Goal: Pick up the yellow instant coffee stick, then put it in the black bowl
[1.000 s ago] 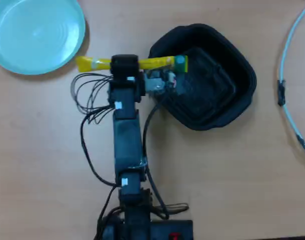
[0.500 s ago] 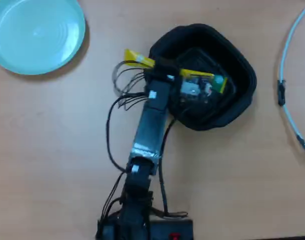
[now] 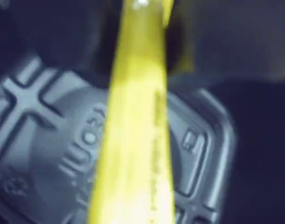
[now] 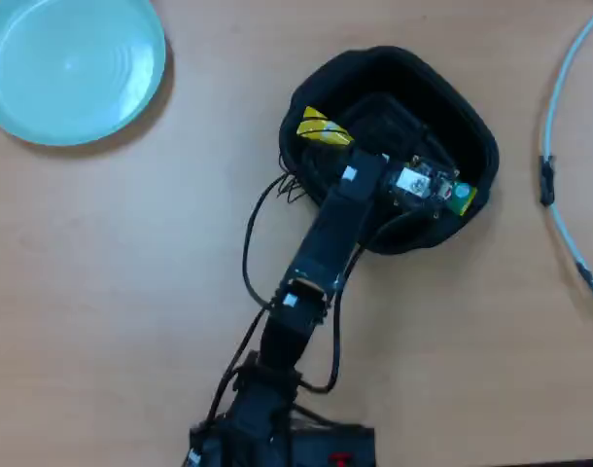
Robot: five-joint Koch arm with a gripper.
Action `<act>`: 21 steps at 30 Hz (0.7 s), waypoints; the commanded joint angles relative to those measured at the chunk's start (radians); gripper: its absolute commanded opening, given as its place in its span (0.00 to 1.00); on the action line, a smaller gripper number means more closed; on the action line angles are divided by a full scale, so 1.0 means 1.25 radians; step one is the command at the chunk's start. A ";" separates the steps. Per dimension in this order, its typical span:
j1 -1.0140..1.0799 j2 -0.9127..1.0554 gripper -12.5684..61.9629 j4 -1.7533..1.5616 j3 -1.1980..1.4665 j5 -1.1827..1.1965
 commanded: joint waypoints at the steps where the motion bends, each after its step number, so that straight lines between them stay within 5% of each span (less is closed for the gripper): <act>1: 0.005 0.000 0.10 -0.077 -0.065 -0.015; 10: 0.000 -0.064 0.12 -0.102 -0.058 -0.015; 21: -0.005 -0.091 0.47 -0.098 -0.053 -0.013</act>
